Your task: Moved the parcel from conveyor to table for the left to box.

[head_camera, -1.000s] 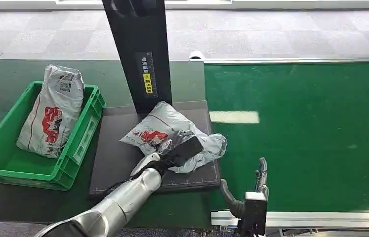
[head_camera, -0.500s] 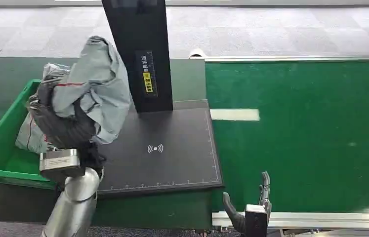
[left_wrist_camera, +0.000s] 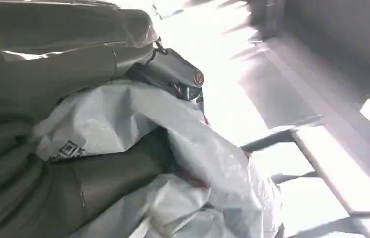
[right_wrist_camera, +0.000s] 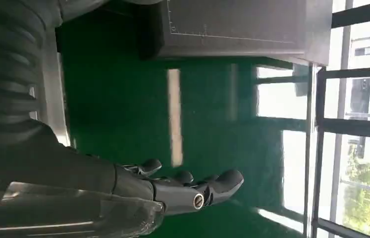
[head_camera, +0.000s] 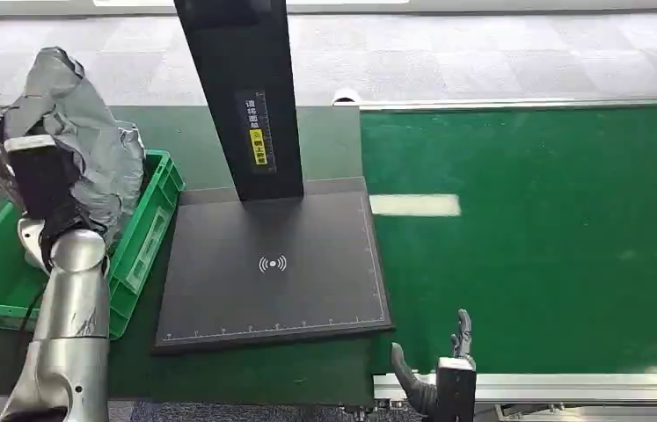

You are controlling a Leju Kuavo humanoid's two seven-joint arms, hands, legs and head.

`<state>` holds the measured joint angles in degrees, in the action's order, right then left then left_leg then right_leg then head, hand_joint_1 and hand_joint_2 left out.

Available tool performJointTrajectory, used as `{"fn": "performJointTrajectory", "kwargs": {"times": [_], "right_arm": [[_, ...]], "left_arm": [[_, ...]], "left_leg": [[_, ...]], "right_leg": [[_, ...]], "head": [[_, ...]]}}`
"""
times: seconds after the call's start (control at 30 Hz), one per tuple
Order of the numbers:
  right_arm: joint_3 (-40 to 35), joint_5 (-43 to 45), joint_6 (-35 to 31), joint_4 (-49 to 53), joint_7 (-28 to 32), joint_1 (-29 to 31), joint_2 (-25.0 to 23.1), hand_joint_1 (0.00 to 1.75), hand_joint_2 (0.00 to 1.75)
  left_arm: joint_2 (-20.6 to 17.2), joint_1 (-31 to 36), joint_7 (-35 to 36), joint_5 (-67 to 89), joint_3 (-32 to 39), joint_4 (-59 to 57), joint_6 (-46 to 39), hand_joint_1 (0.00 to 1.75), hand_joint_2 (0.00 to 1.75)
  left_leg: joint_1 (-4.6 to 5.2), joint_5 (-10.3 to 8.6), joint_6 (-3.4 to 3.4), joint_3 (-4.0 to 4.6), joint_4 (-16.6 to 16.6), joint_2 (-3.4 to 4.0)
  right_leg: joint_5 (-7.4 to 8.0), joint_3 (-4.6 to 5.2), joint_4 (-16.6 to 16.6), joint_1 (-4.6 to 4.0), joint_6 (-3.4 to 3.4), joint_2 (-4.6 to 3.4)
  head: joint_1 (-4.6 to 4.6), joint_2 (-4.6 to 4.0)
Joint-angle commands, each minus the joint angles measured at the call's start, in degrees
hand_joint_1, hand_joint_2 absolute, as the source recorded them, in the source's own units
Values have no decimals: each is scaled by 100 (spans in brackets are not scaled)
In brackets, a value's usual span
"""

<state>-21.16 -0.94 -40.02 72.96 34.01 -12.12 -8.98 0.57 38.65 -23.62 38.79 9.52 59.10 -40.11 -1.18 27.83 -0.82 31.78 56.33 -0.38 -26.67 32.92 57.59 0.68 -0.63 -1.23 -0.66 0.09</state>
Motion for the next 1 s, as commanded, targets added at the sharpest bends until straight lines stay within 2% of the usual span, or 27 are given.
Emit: {"fn": "performJointTrajectory", "kwargs": {"times": [0.03,0.1,0.23,0.27,0.3,0.37,0.5,0.57,0.6,0.63,0.7,0.73,0.83,0.87,0.9,0.93,0.97,1.0], "right_arm": [[-434,91,2,56,-121,20,378,0,175],[-408,27,2,62,-141,2,350,0,175],[-426,31,2,58,-147,6,374,0,175],[-487,64,2,28,-158,38,411,0,175],[-487,64,2,28,-158,38,411,0,175],[-503,96,2,-21,-147,70,413,0,175],[-503,96,2,-21,-147,70,413,0,175],[-531,134,2,-46,-175,87,445,0,175],[-562,158,2,-76,-184,110,472,0,175],[-570,183,2,-103,-177,136,479,0,175],[-579,197,2,-142,-166,178,474,0,175],[-572,112,2,-163,-136,195,457,0,175],[-446,-192,2,-152,-155,187,302,0,175],[-446,-237,2,-113,-199,177,288,0,175],[-443,-249,2,-102,-210,169,280,0,175],[-417,-290,2,-114,-227,157,237,0,175],[-419,-337,2,-136,-221,156,196,0,175],[-383,-392,2,-194,-173,163,146,0,175]], "left_arm": [[-374,1292,922,1686,1985,-3347,11,175,175],[-351,1406,749,2008,2482,-3388,11,175,175],[-346,1478,737,2237,2646,-3359,11,175,175],[-317,1489,586,2257,2958,-3247,11,168,175],[-317,1489,586,2257,2958,-3247,11,0,175],[-325,1576,286,2088,3226,-3371,11,0,175],[-325,1576,286,2088,3226,-3371,11,0,175],[-345,1908,-460,1062,3562,-3958,153,0,175],[-295,2018,-821,505,3673,-3898,477,0,175],[-230,2063,-1174,198,3627,-3742,611,0,0],[-142,2108,-1248,-90,3326,-3507,615,0,0],[-24,2007,-1621,-705,3026,-3056,697,0,0],[199,1468,-1493,-2161,1555,-1386,967,0,0],[126,1222,-1055,-2535,908,-799,752,0,0],[104,1174,-951,-2592,767,-682,679,0,0],[82,996,-1374,-2920,497,-260,428,0,0],[0,632,-1638,-2673,-25,703,11,0,0],[230,-92,-1638,-1628,-259,2709,11,0,0]], "left_leg": [[3,2,8,-8,-3,7],[1,4,6,-3,-1,8],[1,3,7,13,3,-13],[0,3,6,16,2,-9],[-1,2,3,21,2,-8],[0,2,4,20,2,-4],[0,-1,4,21,0,-14],[-1,0,3,23,3,-18],[-2,0,2,25,5,-19],[-3,-1,6,27,8,-27],[-5,-1,4,31,8,-24],[-5,-2,3,33,9,-26],[-4,-1,8,34,10,-33],[-6,0,5,35,10,-25],[-5,1,3,34,9,-18],[-4,0,2,34,7,-17],[-3,2,4,36,8,-21],[-2,1,3,32,4,-20]], "right_leg": [[-2,-8,-2,1,1,3],[-3,-5,0,-1,2,0],[-7,3,2,-2,3,22],[-4,10,1,-2,3,15],[-2,16,1,-2,2,10],[0,15,1,-2,4,9],[-1,15,-1,-2,3,20],[-2,15,0,-2,2,19],[-2,17,1,-3,1,19],[-3,15,1,-5,1,31],[-1,19,2,-5,0,24],[-1,20,2,-6,0,25],[-4,17,0,-6,0,38],[-2,20,0,-7,1,26],[0,24,0,-5,1,18],[0,24,0,-5,2,16],[-3,23,2,-4,2,21],[-1,22,0,-3,2,17]], "head": [[0,0],[0,0],[0,0],[0,0],[0,0],[0,0],[0,0],[0,0],[0,0],[0,0],[0,0],[0,0],[2,0],[0,0],[-2,0],[2,0],[0,0],[2,0]]}}
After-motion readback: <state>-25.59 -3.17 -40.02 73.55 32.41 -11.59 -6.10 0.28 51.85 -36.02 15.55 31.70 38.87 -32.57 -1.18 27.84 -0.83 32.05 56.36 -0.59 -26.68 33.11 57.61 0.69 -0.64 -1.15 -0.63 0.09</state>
